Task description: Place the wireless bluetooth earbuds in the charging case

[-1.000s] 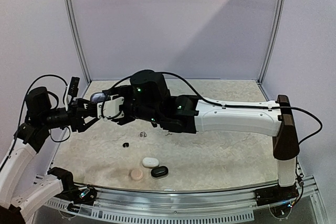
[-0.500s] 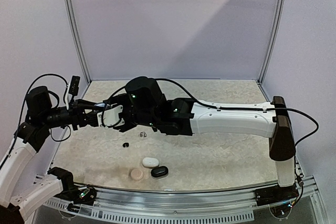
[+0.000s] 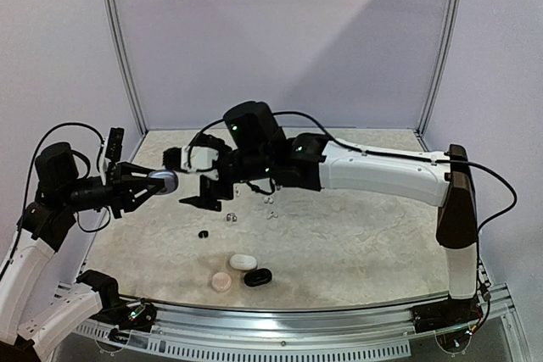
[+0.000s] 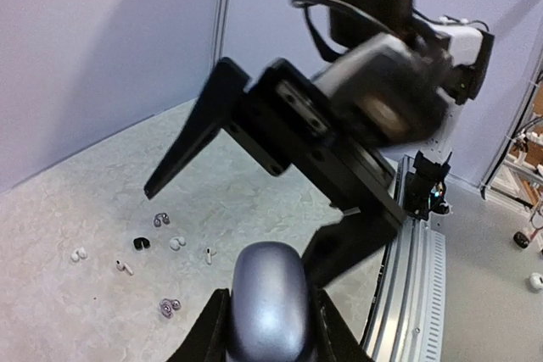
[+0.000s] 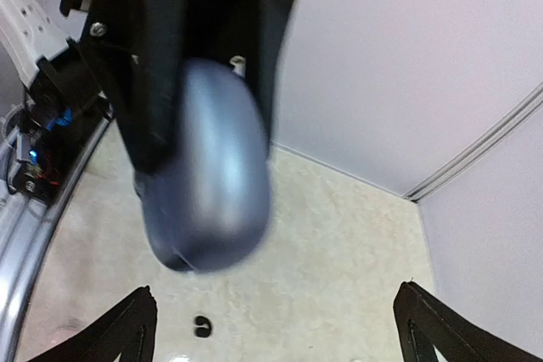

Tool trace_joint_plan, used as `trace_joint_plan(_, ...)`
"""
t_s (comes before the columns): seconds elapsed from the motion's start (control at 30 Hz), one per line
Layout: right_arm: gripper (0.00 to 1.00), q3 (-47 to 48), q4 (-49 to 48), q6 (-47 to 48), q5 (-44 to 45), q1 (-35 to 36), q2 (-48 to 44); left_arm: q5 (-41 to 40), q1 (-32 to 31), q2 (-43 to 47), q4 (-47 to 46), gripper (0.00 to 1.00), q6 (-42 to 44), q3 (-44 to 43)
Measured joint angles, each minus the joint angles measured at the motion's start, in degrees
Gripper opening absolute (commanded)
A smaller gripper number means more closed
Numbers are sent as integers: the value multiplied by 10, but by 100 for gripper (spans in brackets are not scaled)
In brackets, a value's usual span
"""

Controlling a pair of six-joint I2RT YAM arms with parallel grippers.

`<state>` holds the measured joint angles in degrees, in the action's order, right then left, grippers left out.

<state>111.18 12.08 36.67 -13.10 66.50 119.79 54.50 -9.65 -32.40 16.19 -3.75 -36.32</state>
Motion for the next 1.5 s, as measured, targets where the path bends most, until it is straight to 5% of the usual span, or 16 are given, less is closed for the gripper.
trace_joint_plan(0.3, 88, 29, 41, -179, -221, -56, -12, 21, 0, 10, 2, 0, 61, 0)
trace_joint_plan(0.47, 71, 48, 23, -242, -281, -43, 0, 21, -1, 10, 0, 0, 68, 0)
trace_joint_plan(0.97, 28, 66, 2, -314, -299, -39, 49, 20, -7, 14, -10, 0, 65, 7)
trace_joint_plan(1.2, 0, 73, 4, -311, -309, -39, 49, 18, -8, 17, -16, 0, 57, 7)
trace_joint_plan(1.27, 0, 75, 8, -307, -310, -39, 49, 18, -9, 17, -19, 56, 56, 8)
trace_joint_plan(1.33, 0, 77, 12, -302, -308, -39, 49, 19, -9, 19, -16, 83, 61, 8)
trace_joint_plan(1.43, 0, 78, 25, -289, -294, -39, 49, 21, -10, 24, 30, 87, 100, 7)
trace_joint_plan(1.5, 0, 79, 39, -276, -280, -39, 48, 20, -10, 26, 76, 80, 136, 7)
